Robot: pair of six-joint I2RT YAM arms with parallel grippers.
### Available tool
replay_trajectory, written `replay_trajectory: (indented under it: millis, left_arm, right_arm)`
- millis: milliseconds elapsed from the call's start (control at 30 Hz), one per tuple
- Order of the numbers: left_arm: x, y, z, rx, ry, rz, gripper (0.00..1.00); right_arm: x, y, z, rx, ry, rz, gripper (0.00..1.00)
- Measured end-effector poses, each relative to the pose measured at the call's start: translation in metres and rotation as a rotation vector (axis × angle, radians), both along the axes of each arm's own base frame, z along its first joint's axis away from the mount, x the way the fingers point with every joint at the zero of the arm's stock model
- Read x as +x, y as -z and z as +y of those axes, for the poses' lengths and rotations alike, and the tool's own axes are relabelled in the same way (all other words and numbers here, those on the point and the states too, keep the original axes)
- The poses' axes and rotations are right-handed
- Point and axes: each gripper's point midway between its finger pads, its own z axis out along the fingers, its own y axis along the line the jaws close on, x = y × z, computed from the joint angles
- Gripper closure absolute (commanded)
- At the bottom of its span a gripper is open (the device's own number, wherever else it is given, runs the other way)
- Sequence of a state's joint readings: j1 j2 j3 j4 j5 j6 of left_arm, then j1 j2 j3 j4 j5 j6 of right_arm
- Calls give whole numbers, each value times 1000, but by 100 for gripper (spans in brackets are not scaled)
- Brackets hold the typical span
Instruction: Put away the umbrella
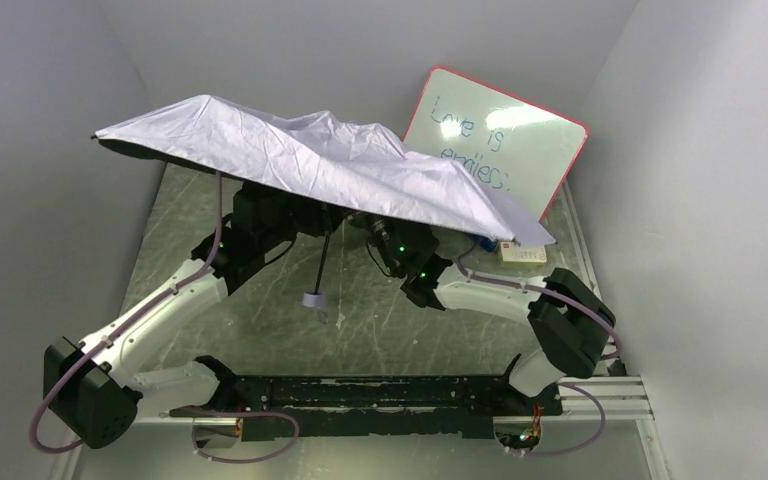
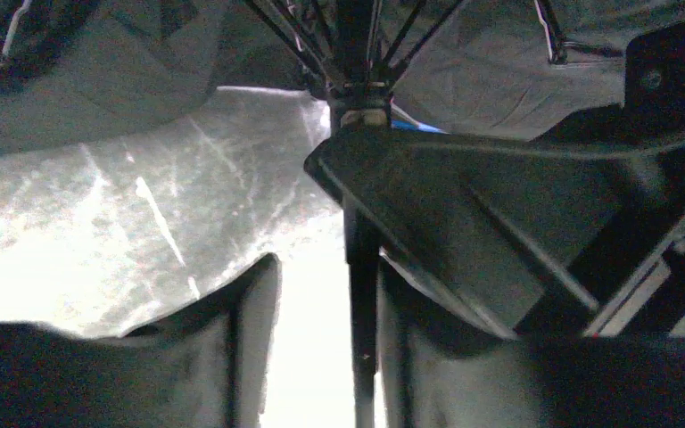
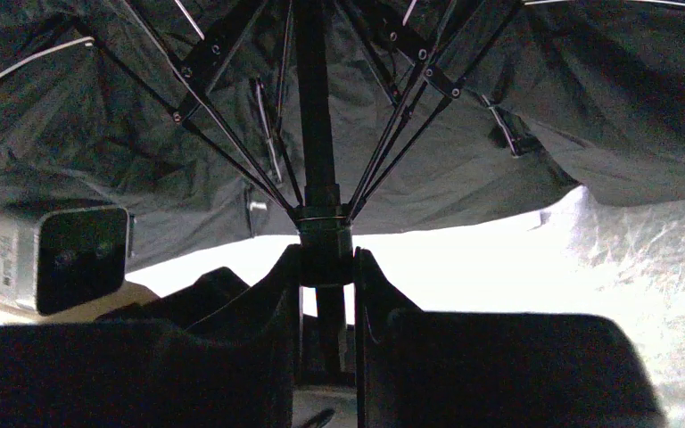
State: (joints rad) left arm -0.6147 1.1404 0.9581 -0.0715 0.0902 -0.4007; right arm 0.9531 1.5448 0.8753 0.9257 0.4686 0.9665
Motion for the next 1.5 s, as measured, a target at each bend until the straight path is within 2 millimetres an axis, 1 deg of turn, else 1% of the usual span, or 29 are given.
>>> replay_trajectory:
  millis: [33, 133, 200, 267, 367, 433, 533, 667, 767, 833, 867, 933, 967, 1100, 1167, 1267, 1367, 1467, 1500]
  left_arm:
    - [1, 0, 2, 2, -10, -3, 38]
    - [2, -6, 8, 1, -23, -21, 30]
    - [-1, -11, 9, -5, -18, -33, 27]
    - [-6, -15, 11, -10, -12, -42, 27]
    - [-16, -15, 14, -21, 4, -44, 33]
    - [-24, -12, 15, -28, 21, -33, 34]
    - [-32, -2, 15, -28, 41, -10, 36]
    - [-36, 13, 14, -15, 57, 25, 47]
    - [-36, 17, 11, -14, 71, 40, 59]
    - [-35, 21, 8, -9, 79, 52, 69]
    - [-34, 24, 7, -6, 84, 60, 78]
    - [-34, 28, 5, -3, 89, 70, 90]
    - [-34, 28, 4, -4, 90, 73, 94]
    - [-37, 26, 0, 1, 120, 60, 95]
    - [-37, 26, -1, 3, 119, 65, 95]
    - [-34, 30, -2, 7, 115, 79, 95]
    - [-30, 31, -5, 14, 109, 88, 95]
    - [-18, 20, -6, 5, 70, 68, 95]
    - [-18, 20, -5, 11, 66, 79, 95]
  right_arm:
    - [2, -2, -1, 4, 13, 3, 100]
    - [12, -12, -6, 11, 44, 7, 100]
    - [19, -21, -9, 20, 61, 4, 100]
    - [28, -30, -16, 32, 82, -4, 100]
    - [42, -44, -29, 54, 122, -20, 100]
    - [48, -48, -36, 65, 140, -26, 100]
    - [55, -51, -43, 72, 160, -28, 100]
    - [57, -51, -46, 73, 164, -29, 100]
    - [56, -51, -44, 75, 153, -30, 100]
    - [56, -51, -44, 74, 149, -29, 100]
    - [56, -50, -44, 72, 148, -29, 100]
    - [56, -49, -43, 64, 148, -28, 100]
    - [56, -49, -43, 60, 147, -29, 100]
    - [55, -43, -42, 35, 138, -30, 100]
    - [53, -38, -41, 27, 125, -28, 100]
    - [42, -24, -37, 11, 92, -15, 100]
    - [17, -1, -25, -4, 43, 21, 100]
    - [-15, 20, -4, -24, -34, 54, 100]
    - [-21, 23, -1, -21, -36, 60, 100]
